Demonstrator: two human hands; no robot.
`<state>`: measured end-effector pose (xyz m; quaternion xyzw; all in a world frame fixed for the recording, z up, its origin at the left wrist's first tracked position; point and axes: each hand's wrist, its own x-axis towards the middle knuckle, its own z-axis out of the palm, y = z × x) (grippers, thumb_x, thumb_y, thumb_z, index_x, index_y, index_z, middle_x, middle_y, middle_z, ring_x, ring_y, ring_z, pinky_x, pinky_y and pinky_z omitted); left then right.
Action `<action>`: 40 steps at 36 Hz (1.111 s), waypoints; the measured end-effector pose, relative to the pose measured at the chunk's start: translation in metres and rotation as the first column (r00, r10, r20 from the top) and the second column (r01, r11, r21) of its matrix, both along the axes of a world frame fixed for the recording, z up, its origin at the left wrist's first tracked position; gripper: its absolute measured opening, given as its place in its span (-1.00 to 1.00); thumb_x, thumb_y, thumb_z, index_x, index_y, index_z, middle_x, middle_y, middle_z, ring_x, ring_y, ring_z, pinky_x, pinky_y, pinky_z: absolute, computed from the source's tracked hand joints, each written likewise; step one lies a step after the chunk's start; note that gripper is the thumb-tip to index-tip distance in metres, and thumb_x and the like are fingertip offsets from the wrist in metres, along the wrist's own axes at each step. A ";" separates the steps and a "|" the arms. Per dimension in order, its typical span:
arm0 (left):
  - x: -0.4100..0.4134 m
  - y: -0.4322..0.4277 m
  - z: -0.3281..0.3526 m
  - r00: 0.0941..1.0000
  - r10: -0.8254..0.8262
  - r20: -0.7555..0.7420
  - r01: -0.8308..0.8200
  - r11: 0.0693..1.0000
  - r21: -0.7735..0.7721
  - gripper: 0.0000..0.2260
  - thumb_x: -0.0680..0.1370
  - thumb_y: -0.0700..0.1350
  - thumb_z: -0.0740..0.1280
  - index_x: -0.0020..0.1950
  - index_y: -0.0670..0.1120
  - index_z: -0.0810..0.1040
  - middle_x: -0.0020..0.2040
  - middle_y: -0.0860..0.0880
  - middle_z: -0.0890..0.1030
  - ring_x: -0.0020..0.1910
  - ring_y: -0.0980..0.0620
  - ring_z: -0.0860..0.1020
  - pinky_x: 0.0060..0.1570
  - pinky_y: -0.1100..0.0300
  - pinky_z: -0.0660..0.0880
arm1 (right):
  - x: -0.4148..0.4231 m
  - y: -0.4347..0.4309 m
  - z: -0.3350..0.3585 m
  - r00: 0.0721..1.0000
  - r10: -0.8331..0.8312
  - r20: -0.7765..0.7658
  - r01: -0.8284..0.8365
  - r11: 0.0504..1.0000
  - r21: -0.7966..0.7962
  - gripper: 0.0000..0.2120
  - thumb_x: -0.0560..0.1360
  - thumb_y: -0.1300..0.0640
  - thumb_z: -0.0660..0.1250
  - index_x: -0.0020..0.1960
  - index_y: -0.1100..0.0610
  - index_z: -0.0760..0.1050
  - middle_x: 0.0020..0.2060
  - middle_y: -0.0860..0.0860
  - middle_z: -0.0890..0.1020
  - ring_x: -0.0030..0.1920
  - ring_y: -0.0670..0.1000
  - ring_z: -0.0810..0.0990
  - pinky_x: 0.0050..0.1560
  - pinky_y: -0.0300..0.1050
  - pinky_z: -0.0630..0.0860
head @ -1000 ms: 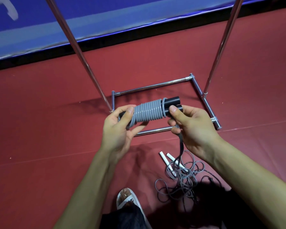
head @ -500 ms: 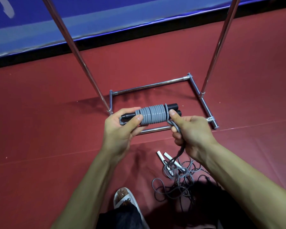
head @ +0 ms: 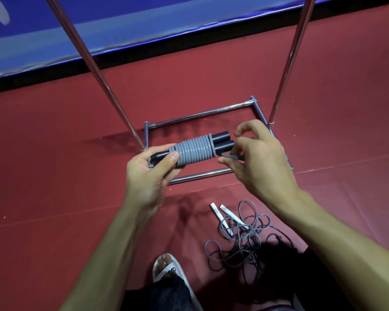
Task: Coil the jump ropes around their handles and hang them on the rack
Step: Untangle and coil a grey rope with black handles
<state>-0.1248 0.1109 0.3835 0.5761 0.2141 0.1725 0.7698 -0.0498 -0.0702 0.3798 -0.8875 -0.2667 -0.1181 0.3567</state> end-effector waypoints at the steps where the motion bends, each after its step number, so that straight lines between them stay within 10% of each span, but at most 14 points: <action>1: 0.000 -0.001 0.000 1.000 0.004 -0.001 -0.004 1.000 0.004 -0.77 0.35 -0.23 0.41 -0.02 -0.24 0.60 -0.11 -0.15 0.65 -0.15 -0.02 0.66 -0.12 0.19 0.62 | 0.001 0.001 0.000 1.000 0.001 -0.019 -0.001 1.000 0.021 -0.72 0.34 0.14 0.58 -0.31 0.22 0.49 -0.05 0.02 0.52 -0.33 0.08 0.51 -0.22 -0.08 0.49; 13: 0.000 -0.005 -0.001 0.999 0.029 0.025 -0.032 0.994 0.105 -0.85 0.34 -0.21 0.42 -0.10 -0.11 0.64 -0.22 -0.02 0.68 -0.21 0.03 0.65 -0.20 0.24 0.60 | 0.005 0.008 0.005 0.696 0.099 -0.712 0.236 0.904 0.357 -0.67 0.56 0.15 0.37 -0.27 0.38 0.59 -0.59 -0.12 0.48 -0.39 -0.02 0.41 -0.33 -0.11 0.47; 22: 0.002 -0.004 -0.005 0.999 0.038 -0.015 -0.035 0.987 0.155 -0.84 0.34 -0.21 0.44 -0.09 -0.13 0.65 -0.21 -0.05 0.67 -0.20 0.00 0.65 -0.19 0.24 0.60 | -0.001 0.003 0.018 0.871 -0.074 -0.486 0.033 0.995 -0.094 -0.83 0.40 0.07 0.52 -0.17 0.01 0.51 -0.32 -0.01 0.53 -0.18 0.06 0.48 -0.24 -0.18 0.29; 29: 0.002 -0.003 -0.005 0.999 0.038 -0.012 -0.035 0.984 0.176 -0.86 0.37 -0.26 0.46 -0.09 -0.14 0.65 -0.22 -0.06 0.67 -0.24 0.02 0.65 -0.22 0.26 0.58 | -0.002 -0.001 0.017 0.976 0.018 -0.217 -0.060 0.980 -0.190 -0.96 0.50 0.12 0.38 -0.09 0.09 0.56 -0.24 0.00 0.52 -0.10 0.21 0.55 -0.15 -0.01 0.42; 40: 0.002 -0.002 -0.004 1.000 0.019 -0.009 -0.016 0.974 0.227 -0.85 0.34 -0.18 0.45 -0.11 -0.10 0.66 -0.25 -0.02 0.67 -0.25 0.03 0.64 -0.21 0.26 0.59 | 0.012 -0.004 0.018 0.730 0.165 -0.663 0.031 0.962 0.273 -0.85 0.48 0.27 0.32 -0.09 0.04 0.44 -0.48 0.05 0.63 -0.52 -0.01 0.38 -0.40 -0.14 0.30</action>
